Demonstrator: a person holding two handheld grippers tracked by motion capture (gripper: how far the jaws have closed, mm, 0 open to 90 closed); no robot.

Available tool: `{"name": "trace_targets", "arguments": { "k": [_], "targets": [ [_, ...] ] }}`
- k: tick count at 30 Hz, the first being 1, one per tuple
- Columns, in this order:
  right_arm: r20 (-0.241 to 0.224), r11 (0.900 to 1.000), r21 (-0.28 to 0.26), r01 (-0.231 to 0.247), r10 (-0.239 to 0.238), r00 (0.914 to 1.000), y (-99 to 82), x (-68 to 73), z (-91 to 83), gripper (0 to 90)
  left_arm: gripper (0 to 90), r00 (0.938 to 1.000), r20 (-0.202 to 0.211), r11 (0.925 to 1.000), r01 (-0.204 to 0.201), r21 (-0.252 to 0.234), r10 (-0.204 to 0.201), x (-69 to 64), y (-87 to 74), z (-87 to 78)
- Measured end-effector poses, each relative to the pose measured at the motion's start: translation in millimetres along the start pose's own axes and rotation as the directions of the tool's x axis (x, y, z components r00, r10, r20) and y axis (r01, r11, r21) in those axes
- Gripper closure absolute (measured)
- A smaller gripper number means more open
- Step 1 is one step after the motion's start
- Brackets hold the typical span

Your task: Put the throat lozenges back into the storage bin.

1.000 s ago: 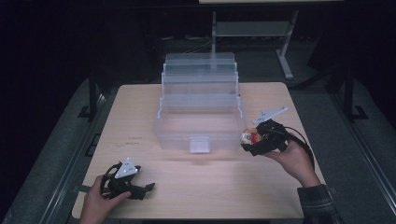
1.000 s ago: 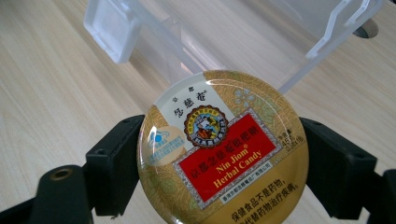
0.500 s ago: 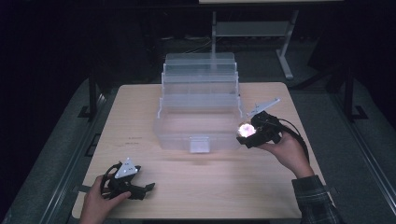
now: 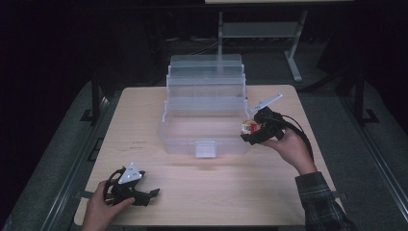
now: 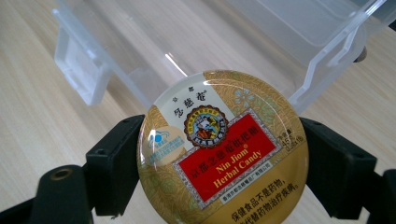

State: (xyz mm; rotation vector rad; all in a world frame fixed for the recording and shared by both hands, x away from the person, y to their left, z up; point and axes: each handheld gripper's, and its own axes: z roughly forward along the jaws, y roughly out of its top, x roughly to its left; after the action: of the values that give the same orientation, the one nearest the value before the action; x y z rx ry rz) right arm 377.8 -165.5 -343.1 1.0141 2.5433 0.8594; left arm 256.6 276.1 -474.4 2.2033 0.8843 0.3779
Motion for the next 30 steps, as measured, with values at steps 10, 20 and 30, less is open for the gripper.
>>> {"name": "trace_targets", "arguments": {
  "k": [10, 20, 30],
  "targets": [
    [0.005, 0.9999, 0.012, -0.005, 0.005, 1.0000, 14.9, -4.4, 10.7, 19.6, 10.9, 1.0000, 0.000, 1.0000, 0.000, 0.000, 0.000, 0.0, 0.0, 0.0],
    [0.005, 0.9996, 0.027, -0.010, 0.010, 0.9999, 24.6, -6.2, 25.4, 19.6, 10.9, 1.0000, 0.000, 1.0000, 0.000, 0.000, 0.000, 0.0, 0.0, 0.0],
    [0.000, 0.9989, 0.044, -0.015, 0.015, 0.9999, 28.9, -7.2, 36.2, 19.6, 10.9, 1.0000, 0.000, 1.0000, 0.000, 0.000, 0.000, 0.0, 0.0, 0.0]
  ]
}}
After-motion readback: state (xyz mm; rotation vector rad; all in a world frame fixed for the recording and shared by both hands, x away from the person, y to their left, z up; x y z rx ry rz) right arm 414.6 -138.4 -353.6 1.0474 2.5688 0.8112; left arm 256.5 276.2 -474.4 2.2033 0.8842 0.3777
